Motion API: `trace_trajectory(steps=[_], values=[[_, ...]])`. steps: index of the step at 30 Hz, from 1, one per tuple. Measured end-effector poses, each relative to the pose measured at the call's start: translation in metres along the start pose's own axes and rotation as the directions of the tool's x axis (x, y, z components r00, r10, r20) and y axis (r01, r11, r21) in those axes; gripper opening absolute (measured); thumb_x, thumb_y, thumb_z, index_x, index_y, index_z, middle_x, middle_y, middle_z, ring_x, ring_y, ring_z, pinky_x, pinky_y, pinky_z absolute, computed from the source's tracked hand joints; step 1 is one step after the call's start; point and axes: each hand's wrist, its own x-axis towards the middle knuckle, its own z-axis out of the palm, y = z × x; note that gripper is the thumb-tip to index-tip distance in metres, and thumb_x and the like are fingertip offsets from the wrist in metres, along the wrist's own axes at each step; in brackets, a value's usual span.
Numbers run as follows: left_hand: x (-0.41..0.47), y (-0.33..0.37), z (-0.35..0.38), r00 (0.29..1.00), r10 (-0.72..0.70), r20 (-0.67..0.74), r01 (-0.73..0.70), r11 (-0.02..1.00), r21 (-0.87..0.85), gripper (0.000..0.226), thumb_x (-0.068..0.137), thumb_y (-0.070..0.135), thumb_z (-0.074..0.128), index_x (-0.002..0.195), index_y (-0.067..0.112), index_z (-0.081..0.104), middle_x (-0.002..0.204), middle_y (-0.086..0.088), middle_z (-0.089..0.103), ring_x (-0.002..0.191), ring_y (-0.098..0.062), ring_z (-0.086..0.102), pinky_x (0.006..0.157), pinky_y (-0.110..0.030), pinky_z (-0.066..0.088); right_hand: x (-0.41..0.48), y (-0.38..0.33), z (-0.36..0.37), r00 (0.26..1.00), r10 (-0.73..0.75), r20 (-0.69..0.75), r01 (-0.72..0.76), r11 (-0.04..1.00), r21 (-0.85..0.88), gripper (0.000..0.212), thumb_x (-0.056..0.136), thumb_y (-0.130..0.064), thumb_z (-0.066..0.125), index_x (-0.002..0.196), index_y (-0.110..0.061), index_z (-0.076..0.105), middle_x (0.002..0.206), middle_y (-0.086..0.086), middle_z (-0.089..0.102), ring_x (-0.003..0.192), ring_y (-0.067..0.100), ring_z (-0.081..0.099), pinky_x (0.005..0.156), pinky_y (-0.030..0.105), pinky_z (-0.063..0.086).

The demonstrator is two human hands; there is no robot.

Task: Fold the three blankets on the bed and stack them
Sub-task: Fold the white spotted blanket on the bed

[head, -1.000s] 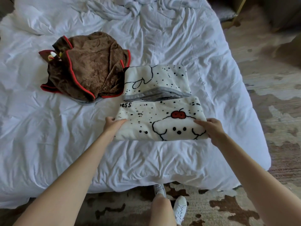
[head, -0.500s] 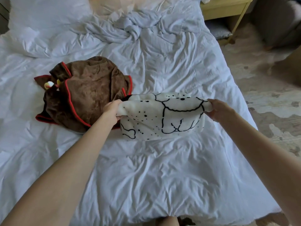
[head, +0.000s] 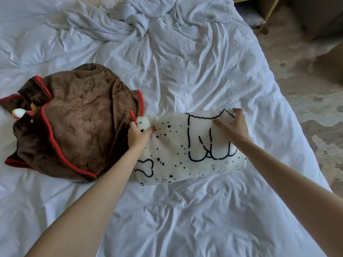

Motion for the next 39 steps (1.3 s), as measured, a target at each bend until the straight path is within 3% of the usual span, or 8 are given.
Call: trace_trajectory(steps=[5, 8, 11, 16, 22, 33, 36, 39], values=[[-0.008, 0.011, 0.004, 0.936, 0.301, -0.181, -0.266, 0.945, 0.192, 0.057, 0.083, 0.025, 0.072, 0.129, 0.009, 0.042, 0.127, -0.014, 0.05, 0.112, -0.031, 0.052, 0.087, -0.043, 0.048, 0.031, -0.005, 0.0, 1.0, 0.018, -0.001, -0.017, 0.995, 0.094, 0.035, 0.078, -0.037, 0.072, 0.095, -0.017, 0.049, 0.088, -0.003, 0.06, 0.074, 0.014, 0.058, 0.054, 0.027, 0.042], [-0.025, 0.017, 0.009, 0.749, 0.649, -0.134, -0.54, 0.715, 0.444, 0.056, 0.089, 0.021, 0.066, 0.137, 0.008, 0.04, 0.136, -0.015, 0.049, 0.125, -0.031, 0.047, 0.1, -0.046, 0.043, 0.049, -0.018, -0.005, 0.999, 0.033, 0.001, -0.033, 0.991, 0.134, 0.033, 0.079, -0.036, 0.072, 0.095, -0.013, 0.053, 0.093, 0.005, 0.065, 0.081, 0.025, 0.062, 0.066, 0.037, 0.053], [-0.037, 0.023, 0.034, 0.593, 0.787, 0.167, -0.73, 0.438, 0.524, 0.054, 0.1, 0.027, 0.044, 0.15, 0.014, 0.031, 0.157, -0.008, 0.031, 0.147, -0.025, 0.026, 0.119, -0.046, 0.023, 0.049, -0.028, -0.006, 0.999, 0.043, 0.002, -0.043, 0.998, 0.055, 0.035, 0.082, -0.03, 0.07, 0.105, -0.009, 0.054, 0.104, 0.009, 0.064, 0.093, 0.028, 0.061, 0.082, 0.045, 0.053], [-0.03, 0.012, 0.086, 0.593, 0.678, 0.434, -0.707, 0.182, 0.683, 0.057, 0.103, 0.034, 0.013, 0.157, 0.02, 0.004, 0.166, -0.002, 0.001, 0.152, -0.021, -0.002, 0.123, -0.044, 0.002, 0.012, -0.036, 0.025, 0.839, -0.503, -0.206, 0.405, 0.831, -0.381, 0.051, 0.077, -0.01, 0.066, 0.123, -0.011, 0.044, 0.127, 0.009, 0.046, 0.118, 0.026, 0.043, 0.102, 0.035, 0.035], [0.011, -0.024, 0.083, 0.66, 0.664, 0.352, -0.64, 0.25, 0.726, 0.057, 0.104, 0.042, 0.013, 0.157, 0.022, 0.007, 0.165, -0.002, 0.007, 0.152, -0.017, 0.003, 0.123, -0.044, 0.006, -0.003, 0.028, 0.076, 0.806, -0.551, 0.217, 0.579, 0.658, -0.482, 0.052, 0.103, -0.037, 0.027, 0.152, -0.022, 0.025, 0.16, 0.003, 0.022, 0.149, 0.016, 0.013, 0.122, 0.032, -0.001], [0.015, -0.061, 0.07, 0.767, 0.624, 0.15, -0.488, 0.416, 0.767, 0.06, 0.101, 0.052, 0.016, 0.156, 0.029, 0.015, 0.165, -0.002, 0.01, 0.152, -0.015, 0.006, 0.123, -0.046, 0.005, 0.014, 0.066, 0.085, 0.792, -0.54, 0.284, 0.607, 0.747, -0.271, 0.057, 0.1, -0.047, 0.026, 0.154, -0.032, 0.013, 0.161, -0.012, 0.011, 0.148, 0.003, 0.005, 0.121, 0.028, 0.002], [0.008, -0.058, 0.054, 0.791, 0.611, 0.018, -0.458, 0.573, 0.68, 0.06, 0.101, 0.051, 0.031, 0.155, 0.029, 0.018, 0.165, -0.003, 0.01, 0.152, -0.019, 0.009, 0.122, -0.044, 0.007, 0.014, 0.061, 0.067, 0.811, -0.548, 0.206, 0.585, 0.772, -0.248, 0.06, 0.097, -0.051, 0.033, 0.152, -0.032, 0.019, 0.16, -0.012, 0.018, 0.147, 0.005, 0.011, 0.121, 0.032, 0.008], [-0.005, -0.069, 0.041, 0.854, 0.493, -0.169, -0.411, 0.836, 0.363, 0.069, 0.095, 0.048, 0.053, 0.151, 0.02, 0.023, 0.158, -0.004, 0.028, 0.14, -0.021, 0.036, 0.102, -0.037, 0.042, 0.011, 0.076, 0.045, 0.945, -0.328, -0.017, 0.316, 0.923, -0.217, 0.082, 0.086, -0.065, 0.051, 0.151, -0.03, 0.014, 0.159, -0.005, 0.019, 0.147, 0.014, 0.015, 0.118, 0.04, 0.013]])
